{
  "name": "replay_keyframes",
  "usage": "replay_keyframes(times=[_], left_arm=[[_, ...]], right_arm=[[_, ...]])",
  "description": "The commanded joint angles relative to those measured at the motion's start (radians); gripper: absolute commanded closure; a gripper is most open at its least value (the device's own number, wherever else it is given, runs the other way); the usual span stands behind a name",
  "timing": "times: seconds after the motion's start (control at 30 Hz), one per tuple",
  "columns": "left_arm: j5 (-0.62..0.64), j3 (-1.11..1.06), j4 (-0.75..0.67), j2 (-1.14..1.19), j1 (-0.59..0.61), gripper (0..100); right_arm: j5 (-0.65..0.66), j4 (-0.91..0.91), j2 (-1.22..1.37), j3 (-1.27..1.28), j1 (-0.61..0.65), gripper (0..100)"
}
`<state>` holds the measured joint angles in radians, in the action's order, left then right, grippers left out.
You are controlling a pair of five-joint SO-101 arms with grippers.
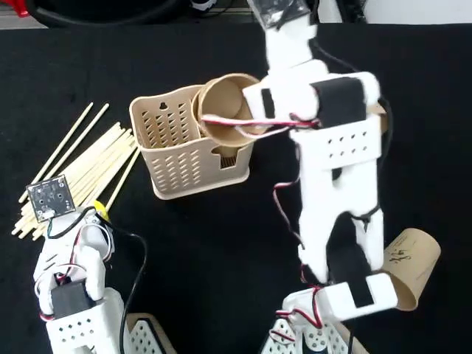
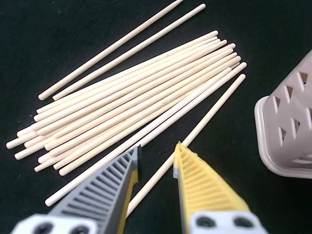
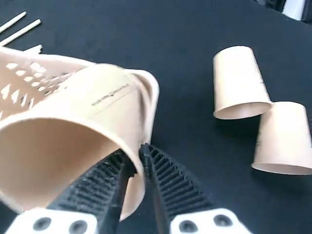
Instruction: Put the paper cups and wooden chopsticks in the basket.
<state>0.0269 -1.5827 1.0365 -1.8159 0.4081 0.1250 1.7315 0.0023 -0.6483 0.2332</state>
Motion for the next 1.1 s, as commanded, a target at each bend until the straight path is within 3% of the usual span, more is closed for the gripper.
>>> replay_keyframes(times=[0.0, 0.1, 0.43, 0.8, 1.07], left_arm=[[-0.006, 0.004, -0.018, -0.005, -0.008, 87], [-0.006, 0.004, -0.018, -0.005, -0.008, 87], [-0.006, 0.004, -0.018, -0.005, -0.010, 87], [-0.006, 0.002, -0.018, -0.005, -0.010, 87], [-0.006, -0.010, -0.040, -0.005, -0.010, 87]], right_arm=[[-0.003, 0.031, 0.004, -0.077, -0.046, 98.4], [0.012, 0.032, 0.008, -0.074, -0.028, 97.9], [0.028, 0.005, 0.013, -0.073, 0.075, 82.9], [0.032, -0.273, 0.013, -0.125, 0.086, 82.7], [0.032, -0.253, 0.004, -0.128, 0.140, 82.8]])
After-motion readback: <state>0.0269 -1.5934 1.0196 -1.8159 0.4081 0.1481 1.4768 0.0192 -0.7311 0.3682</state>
